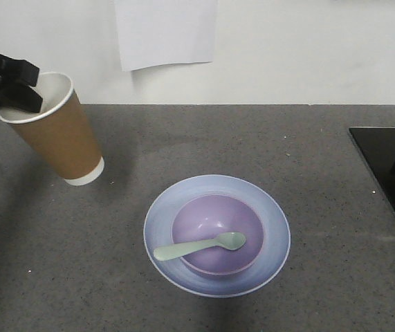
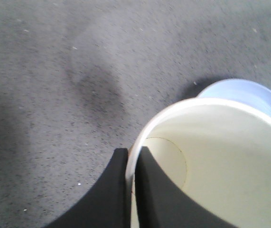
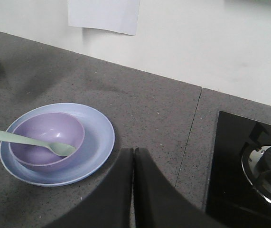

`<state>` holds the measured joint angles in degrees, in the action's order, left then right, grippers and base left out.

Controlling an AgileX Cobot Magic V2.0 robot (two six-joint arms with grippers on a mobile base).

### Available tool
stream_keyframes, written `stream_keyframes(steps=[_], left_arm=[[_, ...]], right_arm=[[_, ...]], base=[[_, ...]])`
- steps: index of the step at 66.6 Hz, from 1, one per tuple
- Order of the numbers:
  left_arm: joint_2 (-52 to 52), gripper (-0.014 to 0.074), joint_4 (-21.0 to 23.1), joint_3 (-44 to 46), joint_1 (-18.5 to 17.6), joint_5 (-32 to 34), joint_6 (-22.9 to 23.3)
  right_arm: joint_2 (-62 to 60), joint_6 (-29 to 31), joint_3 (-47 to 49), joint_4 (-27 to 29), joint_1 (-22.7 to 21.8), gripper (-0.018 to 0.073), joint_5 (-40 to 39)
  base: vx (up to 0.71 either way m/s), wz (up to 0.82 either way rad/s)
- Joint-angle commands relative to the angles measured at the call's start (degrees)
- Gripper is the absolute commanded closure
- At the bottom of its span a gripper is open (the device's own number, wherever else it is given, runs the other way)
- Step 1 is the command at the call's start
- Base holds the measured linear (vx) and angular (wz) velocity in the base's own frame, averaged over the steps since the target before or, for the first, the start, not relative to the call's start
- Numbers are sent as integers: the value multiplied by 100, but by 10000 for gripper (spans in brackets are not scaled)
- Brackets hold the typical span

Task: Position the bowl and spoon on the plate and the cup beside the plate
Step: 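Close the left gripper on the cup rim and lift it, then carry the cup toward the plate and set it down beside it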

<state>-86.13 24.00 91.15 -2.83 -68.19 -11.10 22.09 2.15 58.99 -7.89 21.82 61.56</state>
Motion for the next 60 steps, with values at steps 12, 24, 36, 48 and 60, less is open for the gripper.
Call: stream_keyframes(steps=[12,24,36,48,60], left_arm=[[159,604,-391,-363,-655,597,243],[159,604,-383,-1231,-838,1043,238],[159,604,-366,-1548,-986,1248,243],[139,604,-375,-1577,-986,1238,243],[-18,604,-375,-1679,-986,1202,243]], right_arm=[[74,-45,106,-20,-28,565,-355],[74,-45,106,-20,-28,565,-234],[74,-45,106,-20,-28,565,-220],[74,-45,106,-20,-28,565,-220],[74,-45,106,-31,-28,565,-221]], base=[[0,0],[0,0],[0,0],[0,0],[0,0]])
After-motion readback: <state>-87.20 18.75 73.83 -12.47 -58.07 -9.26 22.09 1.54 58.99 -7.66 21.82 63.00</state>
